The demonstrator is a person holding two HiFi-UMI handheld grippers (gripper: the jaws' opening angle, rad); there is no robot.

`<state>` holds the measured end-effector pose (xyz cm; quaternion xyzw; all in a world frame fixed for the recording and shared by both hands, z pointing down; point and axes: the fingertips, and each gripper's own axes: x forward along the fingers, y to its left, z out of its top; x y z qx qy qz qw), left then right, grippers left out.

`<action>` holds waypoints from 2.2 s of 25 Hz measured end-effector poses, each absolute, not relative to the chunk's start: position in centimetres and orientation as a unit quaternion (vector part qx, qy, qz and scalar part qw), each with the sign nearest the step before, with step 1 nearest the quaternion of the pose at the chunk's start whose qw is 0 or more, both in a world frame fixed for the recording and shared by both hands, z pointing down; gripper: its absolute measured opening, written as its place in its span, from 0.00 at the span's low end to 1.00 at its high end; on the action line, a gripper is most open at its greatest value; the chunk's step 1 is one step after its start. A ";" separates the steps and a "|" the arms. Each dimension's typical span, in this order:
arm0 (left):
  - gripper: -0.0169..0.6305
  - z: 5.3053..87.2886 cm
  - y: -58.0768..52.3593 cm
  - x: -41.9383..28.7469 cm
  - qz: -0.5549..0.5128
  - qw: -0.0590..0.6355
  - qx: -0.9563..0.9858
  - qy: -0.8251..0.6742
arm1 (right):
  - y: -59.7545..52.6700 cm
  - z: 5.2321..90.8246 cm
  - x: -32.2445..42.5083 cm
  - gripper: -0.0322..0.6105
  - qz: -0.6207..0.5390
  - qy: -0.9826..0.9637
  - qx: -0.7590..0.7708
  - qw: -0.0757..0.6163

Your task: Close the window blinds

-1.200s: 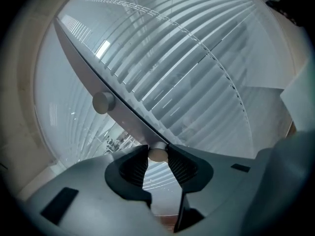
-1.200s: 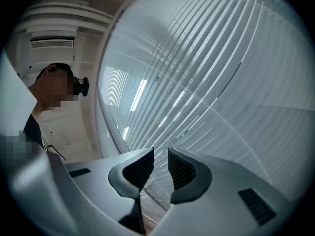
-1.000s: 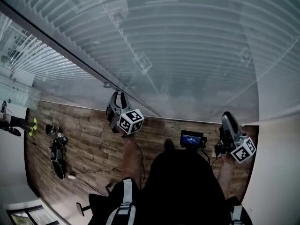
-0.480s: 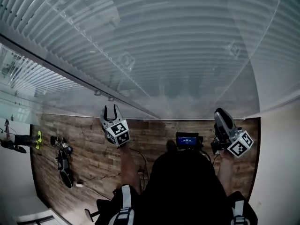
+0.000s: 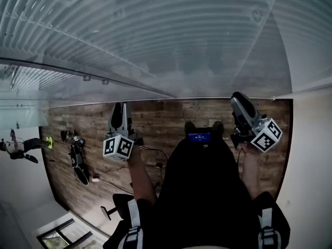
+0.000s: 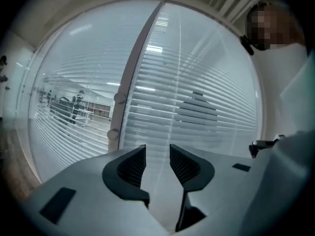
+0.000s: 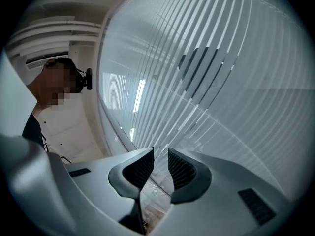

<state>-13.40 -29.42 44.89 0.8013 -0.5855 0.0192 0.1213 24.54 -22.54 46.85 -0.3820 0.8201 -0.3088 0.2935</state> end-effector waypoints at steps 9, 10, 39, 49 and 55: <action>0.26 42.3 -22.0 -12.4 -0.067 0.135 0.848 -0.508 | -19.2 45.9 24.3 0.16 -0.283 0.830 -0.386 0.288; 0.26 41.6 -21.3 -12.6 -0.081 0.135 0.855 -0.494 | -18.5 45.7 23.9 0.16 -0.282 0.828 -0.390 0.288; 0.26 37.9 3.8 -17.5 -0.212 0.183 0.896 -0.344 | 7.0 37.6 12.1 0.16 -0.301 0.807 -0.407 0.304; 0.26 38.4 19.2 -10.7 -0.191 0.174 0.908 -0.330 | 23.1 41.5 18.9 0.16 -0.279 0.799 -0.417 0.330; 0.26 39.0 25.0 -11.2 -0.164 0.167 0.909 -0.345 | 27.8 44.0 18.2 0.16 -0.306 0.793 -0.401 0.343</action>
